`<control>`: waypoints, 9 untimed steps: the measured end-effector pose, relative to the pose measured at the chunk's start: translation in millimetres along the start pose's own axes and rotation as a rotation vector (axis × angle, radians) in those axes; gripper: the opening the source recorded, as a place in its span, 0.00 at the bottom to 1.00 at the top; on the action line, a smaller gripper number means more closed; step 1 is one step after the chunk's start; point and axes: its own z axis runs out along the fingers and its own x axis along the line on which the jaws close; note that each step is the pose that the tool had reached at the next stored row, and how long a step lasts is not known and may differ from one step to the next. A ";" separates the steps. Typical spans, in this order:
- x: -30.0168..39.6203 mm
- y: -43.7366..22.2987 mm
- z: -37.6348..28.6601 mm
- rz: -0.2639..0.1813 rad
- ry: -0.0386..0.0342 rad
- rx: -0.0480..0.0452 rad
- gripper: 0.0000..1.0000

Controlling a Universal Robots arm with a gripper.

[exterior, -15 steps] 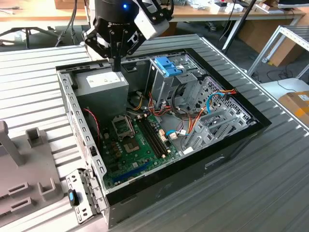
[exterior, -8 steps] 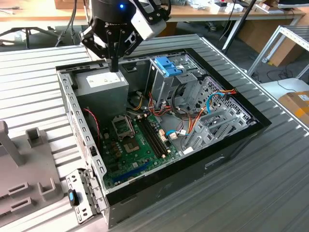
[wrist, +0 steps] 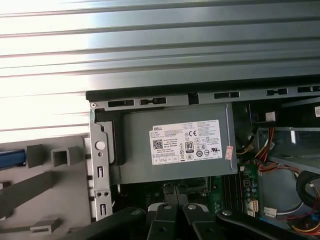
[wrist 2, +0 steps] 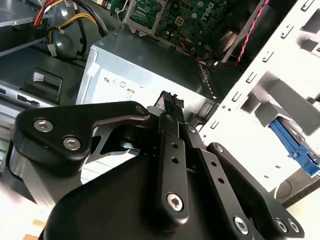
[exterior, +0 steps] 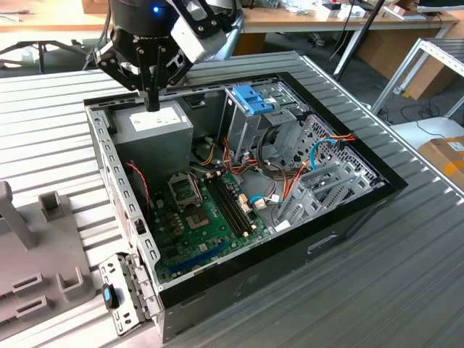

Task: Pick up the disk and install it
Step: 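Reach for the disk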

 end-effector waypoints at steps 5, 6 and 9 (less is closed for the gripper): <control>18.5 -1.4 -0.3 0.000 0.0000 0.0000 0.11; 24.8 -1.9 -0.4 0.000 -0.0001 -0.0001 0.11; 37.6 -2.8 -0.7 0.000 0.0000 0.0000 0.11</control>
